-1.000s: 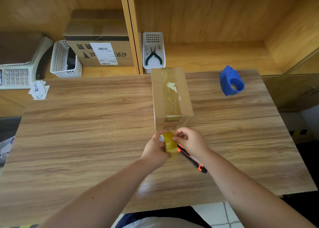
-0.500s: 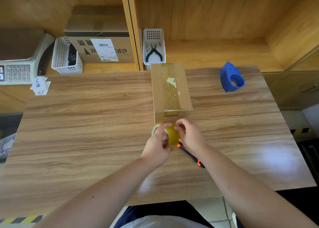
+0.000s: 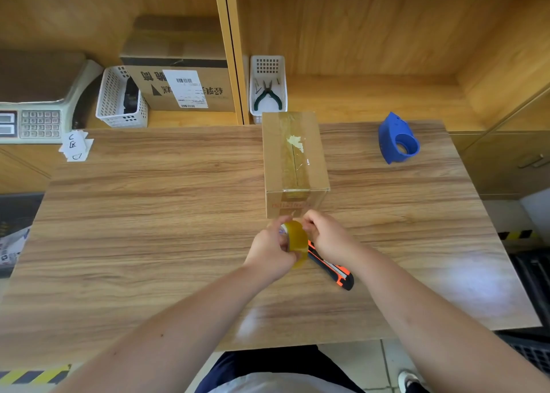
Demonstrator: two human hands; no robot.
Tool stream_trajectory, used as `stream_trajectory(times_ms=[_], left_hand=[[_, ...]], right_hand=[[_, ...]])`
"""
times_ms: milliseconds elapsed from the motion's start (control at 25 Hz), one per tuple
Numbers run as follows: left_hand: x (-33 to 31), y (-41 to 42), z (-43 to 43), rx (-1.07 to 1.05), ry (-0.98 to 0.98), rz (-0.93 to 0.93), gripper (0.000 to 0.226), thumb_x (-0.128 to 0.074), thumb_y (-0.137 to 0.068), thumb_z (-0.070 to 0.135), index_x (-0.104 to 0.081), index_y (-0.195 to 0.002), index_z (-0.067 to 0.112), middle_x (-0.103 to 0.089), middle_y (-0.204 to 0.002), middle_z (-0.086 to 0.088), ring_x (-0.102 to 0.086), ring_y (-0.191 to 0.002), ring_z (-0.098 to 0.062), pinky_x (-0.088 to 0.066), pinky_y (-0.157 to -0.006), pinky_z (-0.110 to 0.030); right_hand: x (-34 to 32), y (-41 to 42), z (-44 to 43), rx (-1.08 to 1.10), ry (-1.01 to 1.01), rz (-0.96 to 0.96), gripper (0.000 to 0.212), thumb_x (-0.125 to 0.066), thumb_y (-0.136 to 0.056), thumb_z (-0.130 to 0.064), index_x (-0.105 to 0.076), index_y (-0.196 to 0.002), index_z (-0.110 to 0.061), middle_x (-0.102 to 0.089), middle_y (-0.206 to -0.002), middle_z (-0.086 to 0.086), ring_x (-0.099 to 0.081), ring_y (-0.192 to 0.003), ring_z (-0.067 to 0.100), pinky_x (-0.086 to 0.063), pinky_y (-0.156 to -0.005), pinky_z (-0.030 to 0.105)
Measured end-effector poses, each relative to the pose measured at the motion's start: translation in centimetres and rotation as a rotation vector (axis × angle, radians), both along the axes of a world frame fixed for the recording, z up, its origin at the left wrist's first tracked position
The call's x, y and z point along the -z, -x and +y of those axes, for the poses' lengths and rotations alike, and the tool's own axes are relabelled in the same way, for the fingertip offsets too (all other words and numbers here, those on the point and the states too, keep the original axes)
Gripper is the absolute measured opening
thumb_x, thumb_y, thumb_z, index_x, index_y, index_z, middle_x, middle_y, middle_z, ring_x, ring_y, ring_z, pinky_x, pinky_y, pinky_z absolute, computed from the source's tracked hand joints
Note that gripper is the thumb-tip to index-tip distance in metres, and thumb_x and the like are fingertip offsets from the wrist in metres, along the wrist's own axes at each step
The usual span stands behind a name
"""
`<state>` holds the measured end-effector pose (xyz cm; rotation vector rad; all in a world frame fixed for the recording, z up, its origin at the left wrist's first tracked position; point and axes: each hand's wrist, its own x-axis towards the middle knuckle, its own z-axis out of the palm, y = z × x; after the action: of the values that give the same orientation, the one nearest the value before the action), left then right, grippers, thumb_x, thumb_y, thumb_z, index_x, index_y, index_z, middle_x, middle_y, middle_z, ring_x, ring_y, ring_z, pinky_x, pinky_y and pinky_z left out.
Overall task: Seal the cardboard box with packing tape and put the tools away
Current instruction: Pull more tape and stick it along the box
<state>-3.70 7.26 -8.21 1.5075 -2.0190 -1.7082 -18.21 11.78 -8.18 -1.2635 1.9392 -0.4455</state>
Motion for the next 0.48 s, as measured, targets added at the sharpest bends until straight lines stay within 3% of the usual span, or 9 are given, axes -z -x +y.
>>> stream_trajectory(times_ms=[160, 280, 360, 480], left_hand=[[-0.8, 0.3, -0.9, -0.079, -0.155, 0.002, 0.074, -0.075, -0.071, 0.001, -0.047, -0.136, 0.022, -0.073, -0.075, -0.002, -0.059, -0.064, -0.013, -0.048, -0.061, -0.023], [-0.8, 0.7, -1.1, -0.117, -0.245, 0.005, 0.071, -0.077, -0.069, 0.0, -0.051, -0.131, 0.02, -0.067, -0.071, -0.001, -0.054, -0.054, -0.014, -0.046, -0.064, -0.026], [-0.7, 0.9, -1.2, -0.185, -0.315, 0.006, 0.067, -0.078, -0.069, 0.001, -0.053, -0.128, 0.02, -0.066, -0.078, -0.005, -0.057, -0.059, -0.02, -0.053, -0.065, -0.034], [-0.5, 1.1, -1.7, -0.236, -0.44, 0.015, 0.069, -0.081, -0.065, 0.003, -0.056, -0.127, 0.019, -0.072, -0.098, -0.015, -0.072, -0.086, -0.032, -0.059, -0.084, -0.042]], right_hand=[[-1.6, 0.0, 0.5, -0.028, 0.005, -0.061, 0.017, -0.039, -0.1, -0.017, -0.047, -0.086, -0.02, -0.045, -0.071, -0.011, -0.042, -0.065, 0.008, -0.032, -0.056, 0.025], [-2.2, 0.6, 0.8, -0.063, -0.046, -0.138, 0.019, -0.04, -0.1, -0.017, -0.049, -0.083, -0.021, -0.045, -0.068, -0.006, -0.038, -0.061, 0.011, -0.033, -0.059, 0.029], [-2.5, 1.1, 0.9, -0.057, -0.06, -0.202, 0.024, -0.04, -0.1, -0.018, -0.049, -0.078, -0.024, -0.045, -0.069, -0.002, -0.037, -0.063, 0.014, -0.035, -0.065, 0.033], [-3.0, 1.7, 0.9, -0.033, -0.051, -0.159, 0.023, -0.04, -0.1, -0.022, -0.049, -0.08, -0.027, -0.052, -0.078, 0.0, -0.043, -0.072, 0.016, -0.041, -0.071, 0.037]])
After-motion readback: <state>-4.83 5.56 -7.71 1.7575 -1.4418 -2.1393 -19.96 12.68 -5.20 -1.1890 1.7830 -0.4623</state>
